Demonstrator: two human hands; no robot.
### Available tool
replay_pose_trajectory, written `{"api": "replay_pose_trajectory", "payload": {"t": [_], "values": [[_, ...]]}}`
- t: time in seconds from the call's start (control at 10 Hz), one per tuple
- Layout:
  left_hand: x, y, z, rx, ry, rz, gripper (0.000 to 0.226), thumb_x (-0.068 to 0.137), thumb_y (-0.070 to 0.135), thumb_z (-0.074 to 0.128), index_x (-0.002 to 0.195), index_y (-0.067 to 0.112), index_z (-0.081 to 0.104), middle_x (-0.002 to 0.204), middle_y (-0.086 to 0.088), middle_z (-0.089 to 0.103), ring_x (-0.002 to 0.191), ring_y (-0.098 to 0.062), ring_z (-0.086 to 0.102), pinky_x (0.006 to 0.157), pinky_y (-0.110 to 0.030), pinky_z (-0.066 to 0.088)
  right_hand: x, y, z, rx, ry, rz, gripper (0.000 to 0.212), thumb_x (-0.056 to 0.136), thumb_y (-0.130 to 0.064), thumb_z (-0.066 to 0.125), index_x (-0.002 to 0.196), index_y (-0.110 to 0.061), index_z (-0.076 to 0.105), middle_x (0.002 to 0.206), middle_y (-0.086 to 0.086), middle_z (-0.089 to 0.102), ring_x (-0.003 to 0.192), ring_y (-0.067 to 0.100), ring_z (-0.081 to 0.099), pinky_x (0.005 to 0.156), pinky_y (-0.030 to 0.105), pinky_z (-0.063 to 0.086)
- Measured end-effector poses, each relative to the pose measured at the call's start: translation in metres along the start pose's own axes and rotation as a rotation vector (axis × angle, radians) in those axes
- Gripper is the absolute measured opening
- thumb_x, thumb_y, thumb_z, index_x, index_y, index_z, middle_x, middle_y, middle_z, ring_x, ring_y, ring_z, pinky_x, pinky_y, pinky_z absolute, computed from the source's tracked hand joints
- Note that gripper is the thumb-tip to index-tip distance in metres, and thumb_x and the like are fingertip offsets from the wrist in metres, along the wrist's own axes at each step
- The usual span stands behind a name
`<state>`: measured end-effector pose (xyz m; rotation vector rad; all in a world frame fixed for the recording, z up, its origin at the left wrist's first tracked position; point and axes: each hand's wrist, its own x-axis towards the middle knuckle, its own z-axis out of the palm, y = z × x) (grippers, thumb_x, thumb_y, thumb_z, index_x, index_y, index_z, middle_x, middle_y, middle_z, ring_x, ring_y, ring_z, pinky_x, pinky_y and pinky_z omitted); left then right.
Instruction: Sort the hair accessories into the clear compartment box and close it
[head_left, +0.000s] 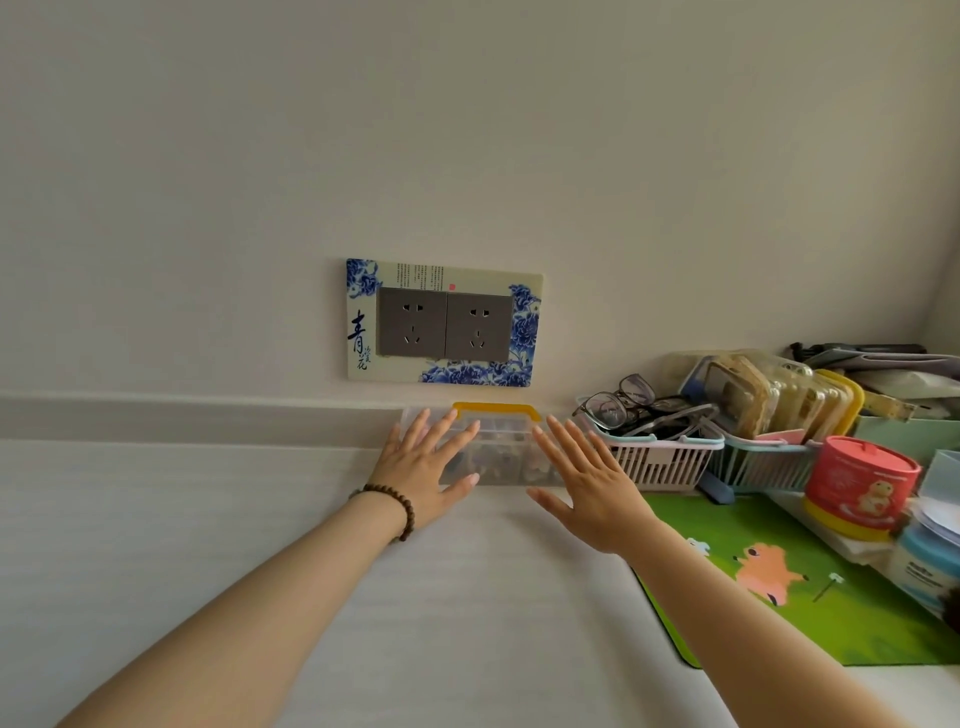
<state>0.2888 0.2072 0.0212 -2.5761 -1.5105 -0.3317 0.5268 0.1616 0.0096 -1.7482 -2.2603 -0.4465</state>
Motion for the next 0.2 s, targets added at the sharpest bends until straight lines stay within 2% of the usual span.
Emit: {"api": "replay_pose_trajectory", "payload": {"t": [0.2], "values": [[-0.005, 0.007, -0.011, -0.026, -0.03, -0.055, 0.065, 0.09, 0.059, 0.019, 0.14, 0.04, -0.018, 0.152, 0.004, -0.024, 0.14, -0.024, -0.02, 0.111, -0.049, -0.011, -0.002, -0.006, -0.019, 0.025, -0.084, -0.001, 0.077, 0.08, -0.07, 0.006, 0.146, -0.033, -0.01, 0.152, -0.009, -0.018, 0.144, 0.016, -0.015, 0.116, 0.034, -0.013]]}}
